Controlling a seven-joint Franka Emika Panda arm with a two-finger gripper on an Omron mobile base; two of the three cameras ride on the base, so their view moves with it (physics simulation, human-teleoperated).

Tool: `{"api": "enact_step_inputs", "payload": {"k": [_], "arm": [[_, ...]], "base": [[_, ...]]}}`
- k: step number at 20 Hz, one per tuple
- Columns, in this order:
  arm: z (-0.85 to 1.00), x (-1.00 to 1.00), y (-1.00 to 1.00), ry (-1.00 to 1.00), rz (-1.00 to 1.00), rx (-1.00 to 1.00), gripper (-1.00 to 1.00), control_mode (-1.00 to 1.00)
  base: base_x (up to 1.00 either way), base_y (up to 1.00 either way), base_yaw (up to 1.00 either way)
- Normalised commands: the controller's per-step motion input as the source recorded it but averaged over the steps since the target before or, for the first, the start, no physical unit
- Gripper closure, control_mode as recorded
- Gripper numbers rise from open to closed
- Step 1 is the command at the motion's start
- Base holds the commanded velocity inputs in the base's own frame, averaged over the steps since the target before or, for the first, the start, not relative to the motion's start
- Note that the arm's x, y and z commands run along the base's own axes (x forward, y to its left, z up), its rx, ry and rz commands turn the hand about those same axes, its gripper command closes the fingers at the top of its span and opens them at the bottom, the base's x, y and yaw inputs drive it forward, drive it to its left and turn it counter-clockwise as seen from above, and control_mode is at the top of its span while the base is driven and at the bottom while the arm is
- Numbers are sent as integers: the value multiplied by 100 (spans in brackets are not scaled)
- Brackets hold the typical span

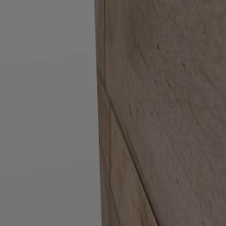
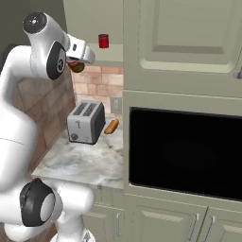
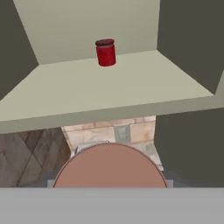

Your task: Pick the canned food and boxed food from the counter and place them in the cabinets closest to them.

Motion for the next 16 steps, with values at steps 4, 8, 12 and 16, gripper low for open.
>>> {"api": "enact_step_inputs", "payload": {"k": [4,8,12,16], "arm": [[26,1,8,-5,4,1,100,-100],[0,0,7,-4,4,0,100,-100],[0,6,8,-4,1,-1,100,-100],[0,23,9,-3,0,0,100,-100]], "base": [[0,0,0],[0,0,0],[0,0,0],[0,0,0]]}}
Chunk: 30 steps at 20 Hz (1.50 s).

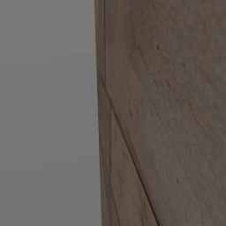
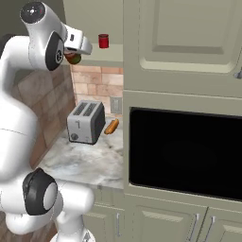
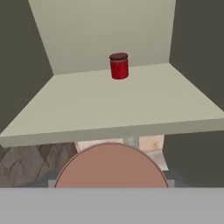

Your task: Pick the canned food and boxed food from the counter and place them in the cabinets closest to them.

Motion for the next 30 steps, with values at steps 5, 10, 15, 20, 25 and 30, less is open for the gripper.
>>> {"api": "enact_step_inputs", "payload": {"k": [5,10,15,20,25,30], "arm": [[1,28,7,-2,0,0,100,-100],[10,27,7,0,0,0,100,-100],[14,24,6,0,0,0,100,-100],[10,16,3,7,0,0,100,-100],[6,13,2,14,0,0,100,-100],[0,3,2,10,2,0,100,-100]], "base": [[0,0,0],[0,0,0],[0,0,0],[0,0,0],[0,0,0],[0,0,0]]}}
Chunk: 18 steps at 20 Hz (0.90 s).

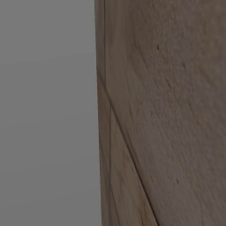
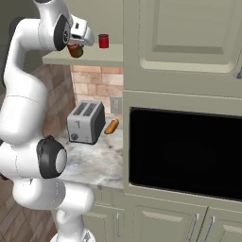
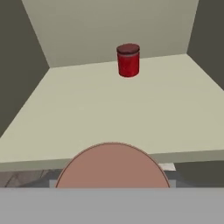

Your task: Pick the canned food and boxed food from the counter and place them in the cabinets closest to them.

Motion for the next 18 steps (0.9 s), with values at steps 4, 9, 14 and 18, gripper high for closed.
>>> {"api": "enact_step_inputs", "payload": {"k": [4,9,14,18], "arm": [[0,0,4,0,1,-1,100,-100],[-11,0,7,2,1,-2,100,-100],[1,24,2,0,0,0,100,-100],[1,37,1,2,0,0,100,-100]], "base": [[0,0,0],[0,0,0],[0,0,0],[0,0,0]]}}
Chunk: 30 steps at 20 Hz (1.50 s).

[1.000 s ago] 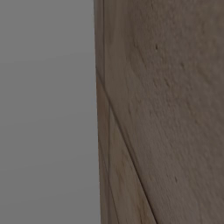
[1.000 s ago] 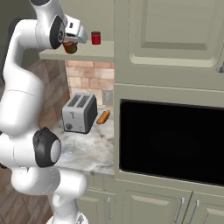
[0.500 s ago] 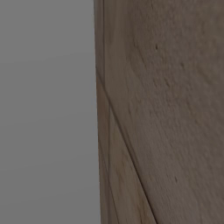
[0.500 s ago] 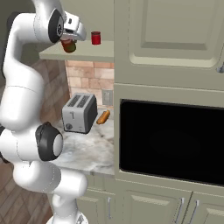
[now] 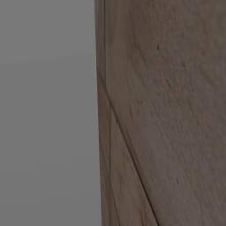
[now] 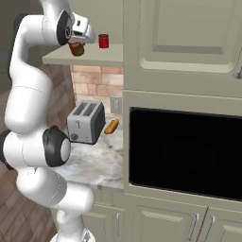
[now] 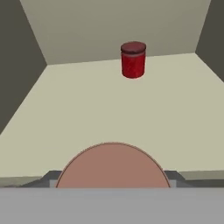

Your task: Pick the canned food and boxed food from the counter and place them in the cabinets closest to them.

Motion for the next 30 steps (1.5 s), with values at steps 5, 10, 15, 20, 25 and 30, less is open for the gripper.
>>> {"api": "enact_step_inputs", "payload": {"k": [5,10,15,20,25,30], "arm": [[0,41,1,2,0,0,100,-100],[3,54,3,0,0,0,100,-100],[1,56,7,2,0,0,100,-100],[0,50,7,4,0,0,100,-100],[0,40,6,11,0,0,100,-100],[-1,36,6,2,0,-3,-100,-100]], "base": [[0,0,0],[0,0,0],[0,0,0],[0,0,0],[0,0,0],[0,0,0]]}}
